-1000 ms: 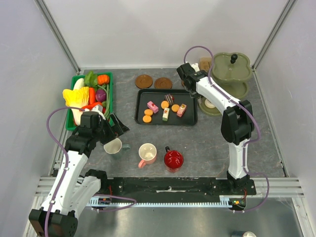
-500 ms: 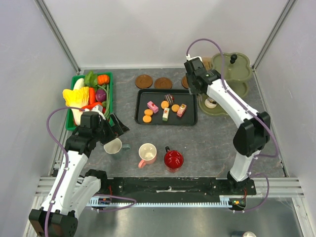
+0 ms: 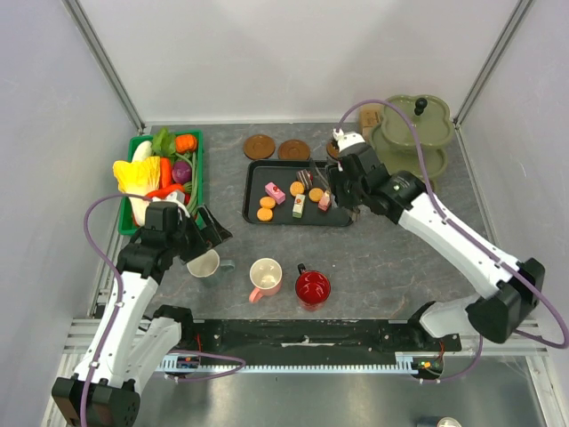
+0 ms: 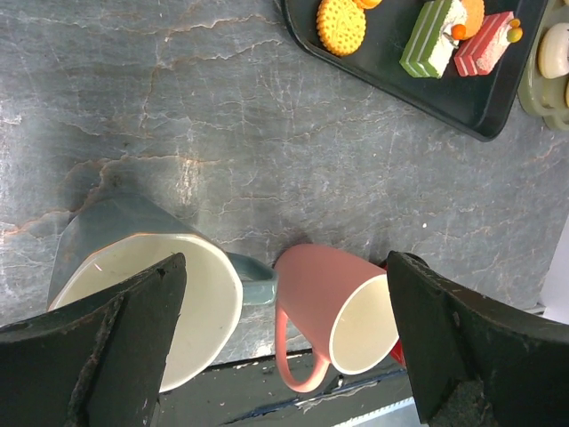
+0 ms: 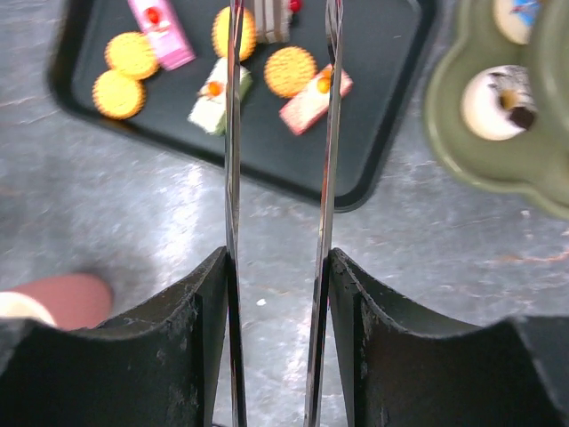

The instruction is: Serve the afternoon tea

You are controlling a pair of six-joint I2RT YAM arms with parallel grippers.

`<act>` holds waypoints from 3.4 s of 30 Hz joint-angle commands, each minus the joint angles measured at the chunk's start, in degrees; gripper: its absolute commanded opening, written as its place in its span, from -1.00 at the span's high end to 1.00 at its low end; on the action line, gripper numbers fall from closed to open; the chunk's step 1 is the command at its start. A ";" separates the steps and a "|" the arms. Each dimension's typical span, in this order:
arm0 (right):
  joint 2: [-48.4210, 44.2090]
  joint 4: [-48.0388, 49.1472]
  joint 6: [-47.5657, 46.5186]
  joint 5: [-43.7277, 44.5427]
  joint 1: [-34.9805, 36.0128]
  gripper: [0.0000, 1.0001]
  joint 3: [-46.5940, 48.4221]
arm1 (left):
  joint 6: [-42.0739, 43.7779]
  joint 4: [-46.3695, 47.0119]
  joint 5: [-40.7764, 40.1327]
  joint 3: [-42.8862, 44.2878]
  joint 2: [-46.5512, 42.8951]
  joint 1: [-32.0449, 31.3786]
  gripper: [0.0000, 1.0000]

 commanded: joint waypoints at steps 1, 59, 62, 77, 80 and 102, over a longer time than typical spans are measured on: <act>-5.20 5.28 4.31 -4.53 3.62 -0.07 -3.67 | -0.01 -1.32 -0.85 1.95 -1.29 0.23 -0.99; 32.67 -8.33 -4.21 13.29 11.37 -0.13 22.78 | 1.22 -1.23 -2.87 1.33 -0.68 0.32 -0.99; 34.34 -9.82 -4.12 13.91 11.63 -0.13 24.71 | 1.22 -1.32 -2.87 1.33 -0.94 0.23 -0.99; 37.86 -14.31 -3.25 18.21 12.95 -0.09 29.55 | 1.22 -1.06 -2.78 1.33 -0.94 0.23 -0.99; 36.20 -14.13 -2.02 19.36 12.95 -0.06 29.29 | 1.22 -1.06 -2.69 1.33 -0.77 0.23 -0.99; 17.92 -10.00 3.78 24.89 12.86 0.07 20.06 | 1.31 -0.88 -2.34 1.16 -1.12 0.32 -0.99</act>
